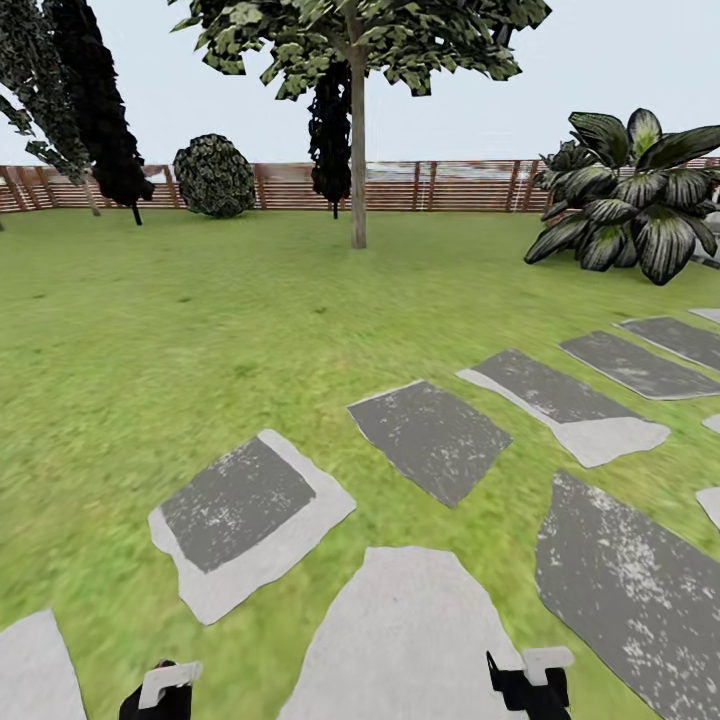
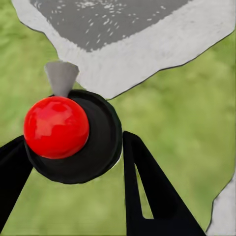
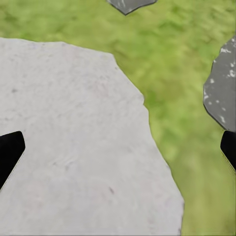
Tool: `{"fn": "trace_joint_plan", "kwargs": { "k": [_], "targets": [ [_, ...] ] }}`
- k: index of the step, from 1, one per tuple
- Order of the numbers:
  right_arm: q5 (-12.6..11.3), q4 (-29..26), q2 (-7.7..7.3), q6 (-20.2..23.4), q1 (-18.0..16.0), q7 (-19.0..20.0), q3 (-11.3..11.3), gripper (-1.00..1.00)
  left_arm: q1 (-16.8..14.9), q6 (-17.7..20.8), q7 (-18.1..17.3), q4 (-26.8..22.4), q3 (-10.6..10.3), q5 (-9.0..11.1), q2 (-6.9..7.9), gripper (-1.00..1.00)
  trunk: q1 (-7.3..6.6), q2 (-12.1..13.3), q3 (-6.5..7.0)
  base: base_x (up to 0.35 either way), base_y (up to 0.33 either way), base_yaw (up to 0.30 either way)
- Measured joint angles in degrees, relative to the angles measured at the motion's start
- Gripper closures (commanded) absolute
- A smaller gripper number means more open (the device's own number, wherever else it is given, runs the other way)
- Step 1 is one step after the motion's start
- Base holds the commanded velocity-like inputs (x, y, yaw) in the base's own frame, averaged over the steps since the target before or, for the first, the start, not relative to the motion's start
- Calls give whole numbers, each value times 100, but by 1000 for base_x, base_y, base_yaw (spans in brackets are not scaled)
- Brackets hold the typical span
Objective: In the garden, pick up the pesticide atomizer on the floor and spray pesticide onto both trees until each tree trunk is fully covered.
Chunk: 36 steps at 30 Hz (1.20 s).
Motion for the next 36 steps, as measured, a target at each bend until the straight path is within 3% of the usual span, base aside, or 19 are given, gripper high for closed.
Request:
{"fn": "trace_joint_plan", "kwargs": {
  "k": [36],
  "targets": [
    [8,0,-4,3,0,0,-8,-100,0,0,0,0,0,1,17,100,0,0,0,339,0,0]
  ]
}}
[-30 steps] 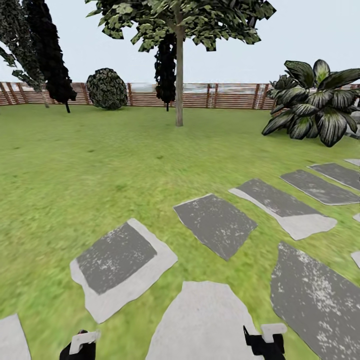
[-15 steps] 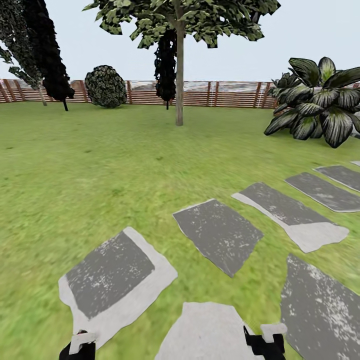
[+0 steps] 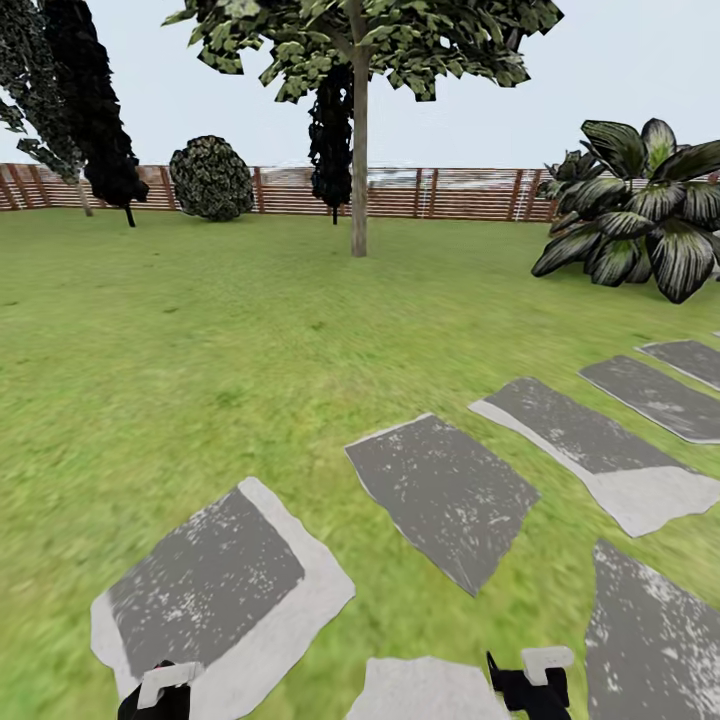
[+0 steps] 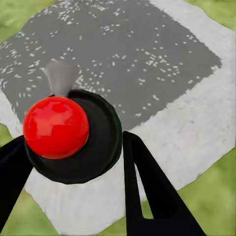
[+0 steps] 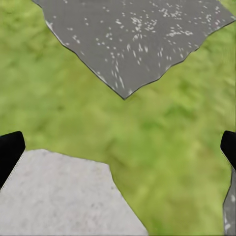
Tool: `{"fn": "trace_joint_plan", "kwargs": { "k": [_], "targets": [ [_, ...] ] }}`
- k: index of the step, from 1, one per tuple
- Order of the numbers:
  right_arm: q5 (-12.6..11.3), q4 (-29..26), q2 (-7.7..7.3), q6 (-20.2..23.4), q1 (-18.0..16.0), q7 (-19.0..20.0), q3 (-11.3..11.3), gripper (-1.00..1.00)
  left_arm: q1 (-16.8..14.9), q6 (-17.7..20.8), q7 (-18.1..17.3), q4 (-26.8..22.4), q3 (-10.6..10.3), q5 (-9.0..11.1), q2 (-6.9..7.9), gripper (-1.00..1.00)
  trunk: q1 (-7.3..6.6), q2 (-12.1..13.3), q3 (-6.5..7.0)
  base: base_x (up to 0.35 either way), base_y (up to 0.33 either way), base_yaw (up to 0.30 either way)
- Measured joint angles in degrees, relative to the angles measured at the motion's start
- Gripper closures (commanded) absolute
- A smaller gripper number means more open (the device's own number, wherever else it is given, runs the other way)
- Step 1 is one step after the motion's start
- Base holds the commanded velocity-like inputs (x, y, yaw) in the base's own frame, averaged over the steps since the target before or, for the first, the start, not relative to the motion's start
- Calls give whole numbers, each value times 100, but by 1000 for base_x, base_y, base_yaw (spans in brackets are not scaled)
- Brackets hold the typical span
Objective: In the garden, pick up the pesticide atomizer on the floor and spray pesticide onto both trees until each tree trunk is fully covered.
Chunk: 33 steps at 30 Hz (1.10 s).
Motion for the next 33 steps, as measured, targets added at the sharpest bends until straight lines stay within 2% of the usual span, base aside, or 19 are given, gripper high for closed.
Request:
{"fn": "trace_joint_plan", "kwargs": {
  "k": [33],
  "targets": [
    [0,0,2,-2,0,0,4,-100,0,0,0,-9,0,0,0,100,0,0,0,339,0,0]
  ]
}}
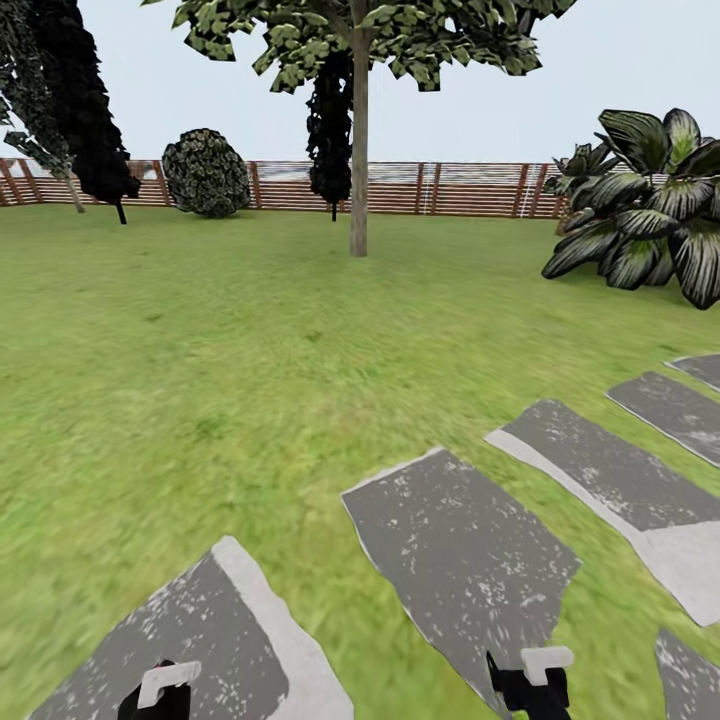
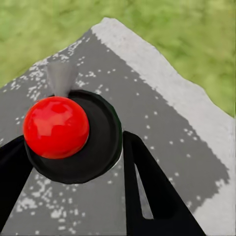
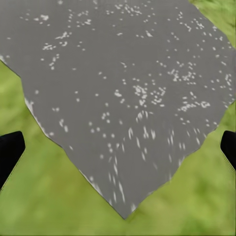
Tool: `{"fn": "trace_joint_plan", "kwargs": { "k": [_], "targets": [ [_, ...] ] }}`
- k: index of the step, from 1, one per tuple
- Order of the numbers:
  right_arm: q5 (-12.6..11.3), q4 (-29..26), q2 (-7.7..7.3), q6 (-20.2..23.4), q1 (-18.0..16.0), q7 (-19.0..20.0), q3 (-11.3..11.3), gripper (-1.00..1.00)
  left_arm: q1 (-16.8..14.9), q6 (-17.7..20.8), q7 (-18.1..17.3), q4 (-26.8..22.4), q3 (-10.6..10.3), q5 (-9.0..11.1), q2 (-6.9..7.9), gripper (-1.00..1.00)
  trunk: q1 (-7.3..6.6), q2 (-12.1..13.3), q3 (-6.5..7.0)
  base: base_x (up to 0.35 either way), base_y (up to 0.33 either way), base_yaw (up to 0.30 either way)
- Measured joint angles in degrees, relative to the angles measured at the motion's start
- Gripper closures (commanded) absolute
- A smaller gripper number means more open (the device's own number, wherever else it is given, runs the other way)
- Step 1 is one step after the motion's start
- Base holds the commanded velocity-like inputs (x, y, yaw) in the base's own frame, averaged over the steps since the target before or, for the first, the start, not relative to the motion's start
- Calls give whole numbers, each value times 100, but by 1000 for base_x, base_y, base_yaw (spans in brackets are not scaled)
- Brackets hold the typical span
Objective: In the garden, pick up the pesticide atomizer on the floor and spray pesticide onto both trees until each tree trunk is fully covered.
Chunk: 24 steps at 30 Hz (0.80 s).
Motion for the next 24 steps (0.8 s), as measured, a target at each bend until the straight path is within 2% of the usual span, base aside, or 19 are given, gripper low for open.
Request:
{"fn": "trace_joint_plan", "kwargs": {
  "k": [24],
  "targets": [
    [0,0,2,-5,0,0,0,-100,0,-1,0,0,0,0,0,100,0,0,0,339,0,0]
  ]
}}
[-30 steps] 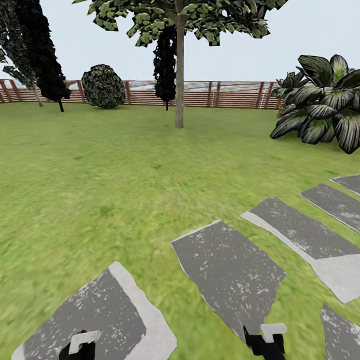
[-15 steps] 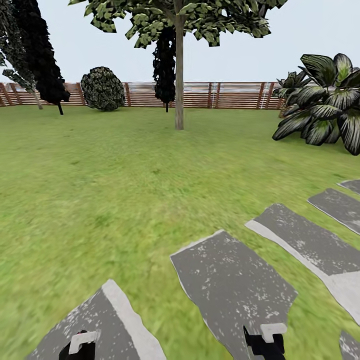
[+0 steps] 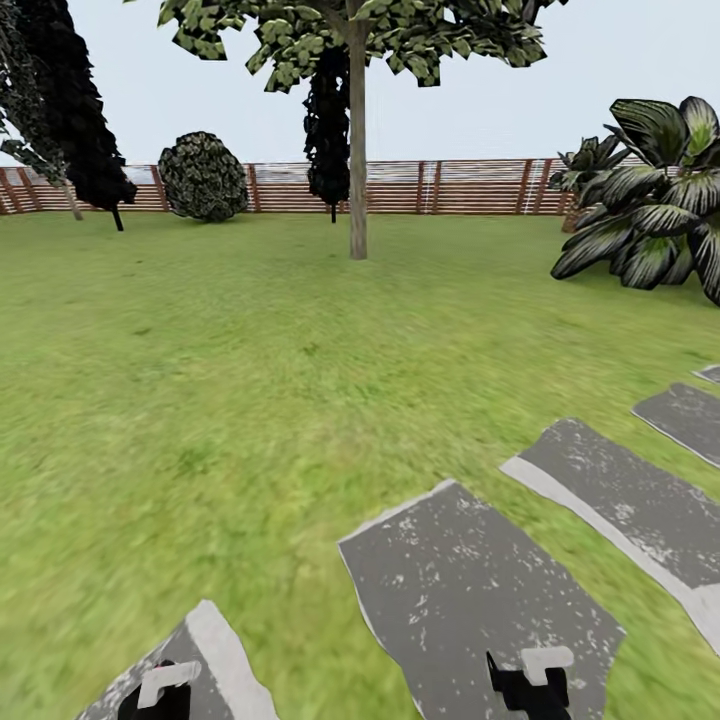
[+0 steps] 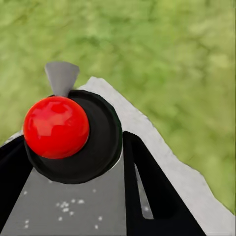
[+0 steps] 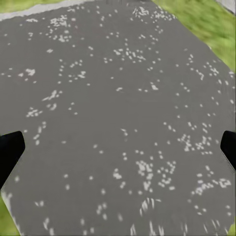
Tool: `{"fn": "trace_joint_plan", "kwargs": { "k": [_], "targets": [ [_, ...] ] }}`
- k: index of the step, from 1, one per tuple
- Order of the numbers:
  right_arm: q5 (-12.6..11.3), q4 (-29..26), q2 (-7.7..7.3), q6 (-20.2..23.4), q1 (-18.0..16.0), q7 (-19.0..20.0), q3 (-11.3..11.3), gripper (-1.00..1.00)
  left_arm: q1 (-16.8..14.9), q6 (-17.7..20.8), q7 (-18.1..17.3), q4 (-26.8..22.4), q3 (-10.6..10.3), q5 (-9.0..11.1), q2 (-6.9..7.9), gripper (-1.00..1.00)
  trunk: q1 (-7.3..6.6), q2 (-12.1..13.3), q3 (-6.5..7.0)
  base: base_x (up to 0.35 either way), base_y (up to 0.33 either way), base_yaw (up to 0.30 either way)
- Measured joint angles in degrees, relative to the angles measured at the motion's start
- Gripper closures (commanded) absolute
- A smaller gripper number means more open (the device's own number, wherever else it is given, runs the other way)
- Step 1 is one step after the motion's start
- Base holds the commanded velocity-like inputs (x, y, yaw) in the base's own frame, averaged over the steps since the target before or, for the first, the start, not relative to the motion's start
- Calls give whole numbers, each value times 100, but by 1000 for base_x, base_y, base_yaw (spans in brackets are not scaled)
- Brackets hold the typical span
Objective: In the garden, pick up the pesticide atomizer on the floor and spray pesticide onto both trees until each tree trunk is fully covered.
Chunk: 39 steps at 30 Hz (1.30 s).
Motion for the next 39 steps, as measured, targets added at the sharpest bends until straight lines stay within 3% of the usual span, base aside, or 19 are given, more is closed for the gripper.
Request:
{"fn": "trace_joint_plan", "kwargs": {
  "k": [39],
  "targets": [
    [0,0,0,4,0,0,-2,-100,0,-2,0,0,0,0,0,100,0,0,0,339,0,0]
  ]
}}
